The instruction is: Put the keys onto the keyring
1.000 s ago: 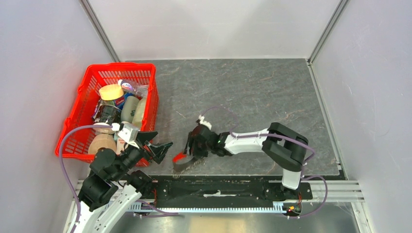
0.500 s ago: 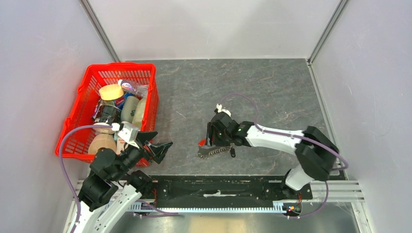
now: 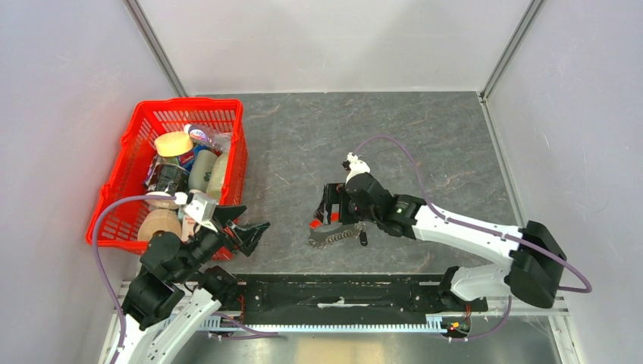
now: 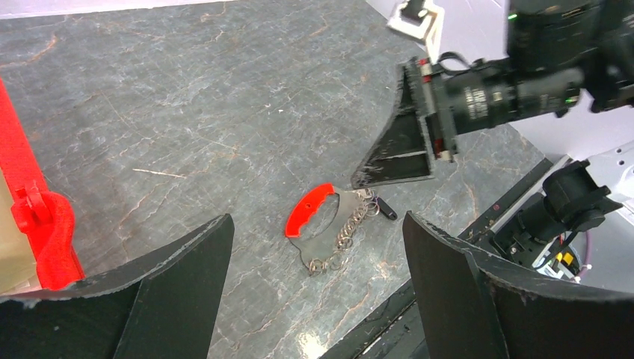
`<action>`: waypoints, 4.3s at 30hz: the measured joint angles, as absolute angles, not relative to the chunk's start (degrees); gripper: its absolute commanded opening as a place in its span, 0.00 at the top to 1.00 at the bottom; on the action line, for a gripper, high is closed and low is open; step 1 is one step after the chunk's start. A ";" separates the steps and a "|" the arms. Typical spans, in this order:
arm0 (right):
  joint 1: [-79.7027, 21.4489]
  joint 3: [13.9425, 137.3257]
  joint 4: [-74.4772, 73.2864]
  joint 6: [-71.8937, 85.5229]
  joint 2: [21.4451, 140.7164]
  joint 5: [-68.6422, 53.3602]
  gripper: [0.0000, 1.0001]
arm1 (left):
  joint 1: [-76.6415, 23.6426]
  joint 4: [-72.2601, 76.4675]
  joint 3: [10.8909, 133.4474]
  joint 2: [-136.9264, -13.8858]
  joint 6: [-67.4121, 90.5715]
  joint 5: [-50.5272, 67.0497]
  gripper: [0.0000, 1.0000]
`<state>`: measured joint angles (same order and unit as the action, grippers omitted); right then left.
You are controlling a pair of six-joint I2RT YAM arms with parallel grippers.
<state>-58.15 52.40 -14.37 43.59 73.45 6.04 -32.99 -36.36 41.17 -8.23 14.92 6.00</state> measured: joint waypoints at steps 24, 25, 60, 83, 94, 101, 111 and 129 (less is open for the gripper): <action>-58.59 61.60 -11.11 64.36 99.15 -5.61 0.37 | -32.99 -36.36 40.86 -6.61 14.90 6.37 0.09; -58.57 61.69 -11.53 65.14 99.53 -5.65 0.38 | -32.99 -36.36 40.86 -6.44 14.90 6.37 0.09; -58.67 67.02 -21.96 70.50 104.66 1.67 0.50 | -32.99 -36.36 40.86 -4.80 14.87 8.14 0.09; -60.16 68.05 -22.00 71.11 107.00 1.06 0.49 | -33.52 -36.36 40.84 -4.32 14.85 8.14 0.09; -60.38 69.71 -22.79 70.46 108.33 -0.78 0.51 | -33.58 -36.36 40.84 -4.05 14.85 8.14 0.09; -61.04 70.02 -25.89 69.34 108.86 -0.82 0.57 | -33.63 -36.34 40.84 -4.01 14.85 8.14 0.09; -61.28 70.30 -27.99 68.55 108.84 0.08 0.67 | -33.63 -36.36 40.84 -3.99 14.85 8.14 0.09; -61.30 70.35 -28.10 69.41 108.84 0.05 0.73 | -33.63 -36.36 40.84 -3.99 14.83 8.14 0.09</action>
<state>-61.30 70.35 -28.10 69.41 108.84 0.05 -33.63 -36.36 40.84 -3.99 14.83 8.14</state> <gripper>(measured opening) 0.282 0.909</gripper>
